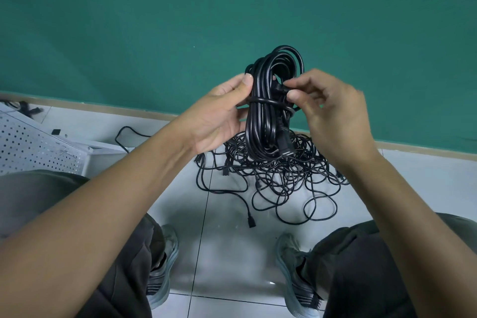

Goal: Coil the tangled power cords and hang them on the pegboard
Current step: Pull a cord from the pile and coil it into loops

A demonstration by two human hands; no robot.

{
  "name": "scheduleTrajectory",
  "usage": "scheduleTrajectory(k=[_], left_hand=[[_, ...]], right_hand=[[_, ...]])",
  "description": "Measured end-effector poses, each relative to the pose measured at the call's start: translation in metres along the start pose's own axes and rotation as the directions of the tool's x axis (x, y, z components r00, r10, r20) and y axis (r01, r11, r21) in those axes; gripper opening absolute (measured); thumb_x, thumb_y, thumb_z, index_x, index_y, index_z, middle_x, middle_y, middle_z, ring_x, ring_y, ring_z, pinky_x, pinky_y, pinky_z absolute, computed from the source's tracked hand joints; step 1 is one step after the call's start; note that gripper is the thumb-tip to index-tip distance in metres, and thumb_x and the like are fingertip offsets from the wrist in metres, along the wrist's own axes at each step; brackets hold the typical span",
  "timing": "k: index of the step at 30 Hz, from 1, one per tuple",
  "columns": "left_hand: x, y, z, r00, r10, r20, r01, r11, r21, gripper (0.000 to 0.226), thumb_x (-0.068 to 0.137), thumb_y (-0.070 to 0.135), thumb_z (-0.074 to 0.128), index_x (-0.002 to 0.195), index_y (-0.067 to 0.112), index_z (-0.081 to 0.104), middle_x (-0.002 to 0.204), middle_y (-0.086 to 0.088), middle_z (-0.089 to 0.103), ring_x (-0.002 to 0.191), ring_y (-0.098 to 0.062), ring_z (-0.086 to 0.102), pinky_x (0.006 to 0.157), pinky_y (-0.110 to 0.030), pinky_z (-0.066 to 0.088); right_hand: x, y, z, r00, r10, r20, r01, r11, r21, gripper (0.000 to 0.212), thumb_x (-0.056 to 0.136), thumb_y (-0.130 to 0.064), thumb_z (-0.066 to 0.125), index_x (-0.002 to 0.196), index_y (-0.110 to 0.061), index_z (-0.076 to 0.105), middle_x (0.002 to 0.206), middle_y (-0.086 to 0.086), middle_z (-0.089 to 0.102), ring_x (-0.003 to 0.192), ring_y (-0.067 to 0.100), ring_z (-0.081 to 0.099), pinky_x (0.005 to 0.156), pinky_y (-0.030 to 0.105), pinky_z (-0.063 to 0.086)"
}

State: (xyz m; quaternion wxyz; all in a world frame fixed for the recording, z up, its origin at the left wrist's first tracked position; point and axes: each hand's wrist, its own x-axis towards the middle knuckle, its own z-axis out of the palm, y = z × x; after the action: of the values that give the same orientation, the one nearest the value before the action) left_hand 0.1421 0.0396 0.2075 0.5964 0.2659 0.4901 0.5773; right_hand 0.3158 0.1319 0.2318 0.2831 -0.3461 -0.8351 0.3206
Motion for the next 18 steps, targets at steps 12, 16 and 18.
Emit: scheduleTrajectory(k=[12,16,18], left_hand=[[0.000,-0.001,0.001,0.992,-0.032,0.123,0.031,0.999,0.017,0.043,0.104,0.035,0.045,0.141,0.015,0.055,0.128,-0.009,0.063,0.118,-0.023,0.058,0.106,-0.045,0.050],[-0.001,-0.001,0.003,0.996,-0.029,0.083,0.030,1.000,-0.008,0.059,0.096,0.035,0.053,0.146,0.003,0.049,0.113,-0.007,0.067,0.097,-0.016,0.066,0.080,-0.031,0.058],[0.000,0.000,0.004,0.998,-0.027,0.065,0.031,0.998,-0.056,0.059,0.095,0.036,0.054,0.142,0.001,0.050,0.107,-0.005,0.067,0.091,-0.015,0.066,0.076,-0.030,0.059]], right_hand=[[0.001,0.002,-0.009,0.996,0.082,0.039,-0.086,0.991,0.106,0.018,0.090,-0.017,0.077,0.097,-0.033,0.076,0.117,0.000,0.049,0.063,0.004,0.045,0.075,0.011,0.044],[0.000,0.005,-0.001,0.985,0.172,-0.027,-0.162,0.962,0.220,0.021,0.083,-0.018,0.083,0.091,-0.036,0.076,0.108,0.002,0.054,0.067,0.020,0.053,0.076,0.015,0.048],[0.000,0.005,0.001,0.966,0.238,-0.101,-0.197,0.930,0.312,0.020,0.080,-0.020,0.087,0.091,-0.032,0.075,0.104,0.003,0.061,0.069,0.026,0.066,0.077,0.021,0.054]])
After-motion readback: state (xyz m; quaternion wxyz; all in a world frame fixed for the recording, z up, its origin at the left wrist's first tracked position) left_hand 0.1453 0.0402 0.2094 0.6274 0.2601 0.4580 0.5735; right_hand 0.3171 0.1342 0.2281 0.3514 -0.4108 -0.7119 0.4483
